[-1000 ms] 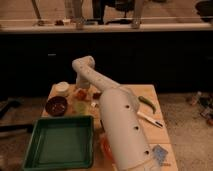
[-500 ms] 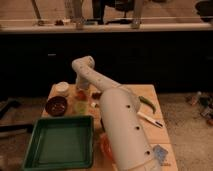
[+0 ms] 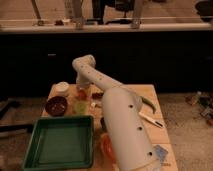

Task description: Place apple in plastic cup

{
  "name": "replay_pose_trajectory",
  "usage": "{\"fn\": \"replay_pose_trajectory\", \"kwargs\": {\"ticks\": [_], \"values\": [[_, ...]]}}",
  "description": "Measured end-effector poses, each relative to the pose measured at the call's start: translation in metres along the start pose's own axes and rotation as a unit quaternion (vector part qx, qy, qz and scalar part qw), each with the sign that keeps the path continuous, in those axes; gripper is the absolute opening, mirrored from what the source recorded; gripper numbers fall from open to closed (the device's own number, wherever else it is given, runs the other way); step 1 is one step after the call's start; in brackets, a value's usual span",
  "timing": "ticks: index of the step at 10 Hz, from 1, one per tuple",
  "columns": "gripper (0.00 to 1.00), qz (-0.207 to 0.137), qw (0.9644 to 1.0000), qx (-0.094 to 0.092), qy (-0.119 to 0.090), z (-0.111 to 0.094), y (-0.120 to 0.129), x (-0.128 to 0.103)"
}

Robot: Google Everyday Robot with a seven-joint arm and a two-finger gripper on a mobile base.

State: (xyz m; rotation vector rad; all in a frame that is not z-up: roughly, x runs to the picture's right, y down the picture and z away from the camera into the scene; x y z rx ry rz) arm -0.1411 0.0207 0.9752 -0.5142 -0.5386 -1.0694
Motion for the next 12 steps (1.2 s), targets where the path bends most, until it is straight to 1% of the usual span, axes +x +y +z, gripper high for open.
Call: {"fn": "replay_pose_trajectory", "kwargs": {"ticks": [3, 4, 7, 10, 12], "values": [[0.0, -0.007, 1.0, 0.002, 0.004, -0.014, -0.001, -0.002], [0.0, -0.013, 0.9999, 0.001, 0.006, -0.023, -0.003, -0.005], [0.0, -0.028, 0.9996, -0.002, 0.008, -0.042, -0.005, -0.018], [0.0, -0.038, 0.9992, -0.004, 0.008, -0.053, -0.005, -0.027], [0.0, -0.041, 0.9991, -0.004, 0.01, -0.065, -0.006, -0.033]]}}
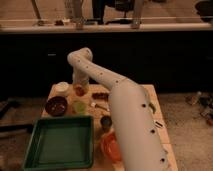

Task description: Place apple in plastic cup

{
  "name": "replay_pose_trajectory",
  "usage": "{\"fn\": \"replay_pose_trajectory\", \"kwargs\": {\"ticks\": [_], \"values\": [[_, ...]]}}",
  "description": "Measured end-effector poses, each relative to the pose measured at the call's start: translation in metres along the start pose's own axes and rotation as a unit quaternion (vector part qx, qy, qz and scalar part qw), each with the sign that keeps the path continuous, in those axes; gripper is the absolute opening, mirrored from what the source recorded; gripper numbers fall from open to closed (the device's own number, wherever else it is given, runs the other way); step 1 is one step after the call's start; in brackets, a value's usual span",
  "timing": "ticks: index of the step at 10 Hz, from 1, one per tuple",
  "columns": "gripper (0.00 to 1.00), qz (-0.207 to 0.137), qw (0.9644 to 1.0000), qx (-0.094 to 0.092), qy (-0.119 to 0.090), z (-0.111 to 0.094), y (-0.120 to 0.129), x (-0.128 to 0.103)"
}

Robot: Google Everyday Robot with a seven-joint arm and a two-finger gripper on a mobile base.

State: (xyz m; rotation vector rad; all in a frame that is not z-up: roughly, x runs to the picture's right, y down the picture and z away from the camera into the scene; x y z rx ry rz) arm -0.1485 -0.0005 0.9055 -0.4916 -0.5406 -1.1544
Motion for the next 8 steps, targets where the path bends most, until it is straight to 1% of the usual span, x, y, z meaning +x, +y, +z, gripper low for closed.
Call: {"fn": "replay_pose_trajectory", "kwargs": {"ticks": [4, 5, 7, 8], "values": [[0.0, 0.025, 0.9997, -0.005, 0.001, -0.017, 0.006, -0.006], [0.0, 0.035, 0.9994, -0.008, -0.001, -0.021, 0.009, -0.008], [0.0, 0.045, 0.9989, -0.011, -0.005, -0.026, 0.013, -0.013], [0.0, 0.048, 0.9987, -0.011, -0.013, -0.028, 0.015, -0.017]]}}
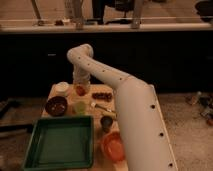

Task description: Place apple in plastic cup

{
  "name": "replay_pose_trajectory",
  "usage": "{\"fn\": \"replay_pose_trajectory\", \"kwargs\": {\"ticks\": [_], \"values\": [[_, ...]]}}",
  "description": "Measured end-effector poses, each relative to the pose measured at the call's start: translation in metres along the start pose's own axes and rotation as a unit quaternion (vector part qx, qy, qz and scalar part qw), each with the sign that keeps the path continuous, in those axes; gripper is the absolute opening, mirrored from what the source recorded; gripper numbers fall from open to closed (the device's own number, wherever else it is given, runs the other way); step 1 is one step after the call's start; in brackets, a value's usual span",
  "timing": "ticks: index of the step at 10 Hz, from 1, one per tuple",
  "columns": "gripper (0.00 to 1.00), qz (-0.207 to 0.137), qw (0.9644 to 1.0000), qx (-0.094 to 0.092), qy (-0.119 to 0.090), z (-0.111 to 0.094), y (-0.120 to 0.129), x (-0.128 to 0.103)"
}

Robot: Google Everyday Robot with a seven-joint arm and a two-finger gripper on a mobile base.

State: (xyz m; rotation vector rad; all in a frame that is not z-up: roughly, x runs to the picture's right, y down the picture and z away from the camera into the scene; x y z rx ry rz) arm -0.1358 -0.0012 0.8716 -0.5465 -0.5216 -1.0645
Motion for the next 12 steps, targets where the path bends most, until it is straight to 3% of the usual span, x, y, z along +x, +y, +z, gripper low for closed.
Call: {"fn": "replay_pose_trajectory", "kwargs": {"ticks": [2, 6, 12], "values": [[0.0, 0.005, 0.9997, 0.006, -0.025, -0.005, 0.005, -0.008], [0.0, 0.005, 0.9987, 0.008, -0.05, -0.012, 0.019, -0.023], [0.0, 0.009, 0.9964, -0.014, -0.083, 0.009, 0.035, -0.041]]}}
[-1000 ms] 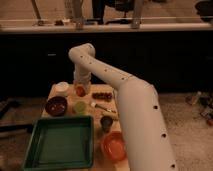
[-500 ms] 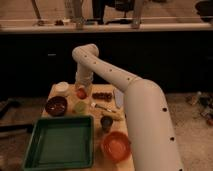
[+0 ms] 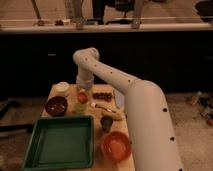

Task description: Place apple in plastic cup

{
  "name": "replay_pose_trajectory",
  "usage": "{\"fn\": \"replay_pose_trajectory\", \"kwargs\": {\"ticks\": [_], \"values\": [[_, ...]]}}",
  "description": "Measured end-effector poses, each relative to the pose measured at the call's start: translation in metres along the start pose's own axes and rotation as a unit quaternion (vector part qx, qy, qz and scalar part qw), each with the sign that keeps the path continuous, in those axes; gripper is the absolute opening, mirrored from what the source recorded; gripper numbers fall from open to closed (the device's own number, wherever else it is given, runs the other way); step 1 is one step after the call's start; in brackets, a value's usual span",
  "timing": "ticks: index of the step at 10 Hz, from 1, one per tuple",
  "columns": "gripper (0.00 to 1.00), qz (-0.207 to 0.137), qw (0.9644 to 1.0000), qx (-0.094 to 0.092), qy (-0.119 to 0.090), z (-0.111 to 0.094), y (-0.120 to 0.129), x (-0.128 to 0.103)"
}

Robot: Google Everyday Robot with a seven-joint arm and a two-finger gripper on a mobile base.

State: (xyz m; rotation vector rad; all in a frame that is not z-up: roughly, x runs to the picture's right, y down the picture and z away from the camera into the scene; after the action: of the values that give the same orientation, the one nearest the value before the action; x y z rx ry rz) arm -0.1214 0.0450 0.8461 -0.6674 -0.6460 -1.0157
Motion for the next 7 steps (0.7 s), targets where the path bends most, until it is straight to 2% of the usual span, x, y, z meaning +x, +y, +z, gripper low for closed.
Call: {"fn": "replay_pose_trajectory", "kwargs": {"ticks": [7], "values": [[0.0, -0.009, 0.9997, -0.019, -0.014, 0.01, -0.003, -0.019]]}}
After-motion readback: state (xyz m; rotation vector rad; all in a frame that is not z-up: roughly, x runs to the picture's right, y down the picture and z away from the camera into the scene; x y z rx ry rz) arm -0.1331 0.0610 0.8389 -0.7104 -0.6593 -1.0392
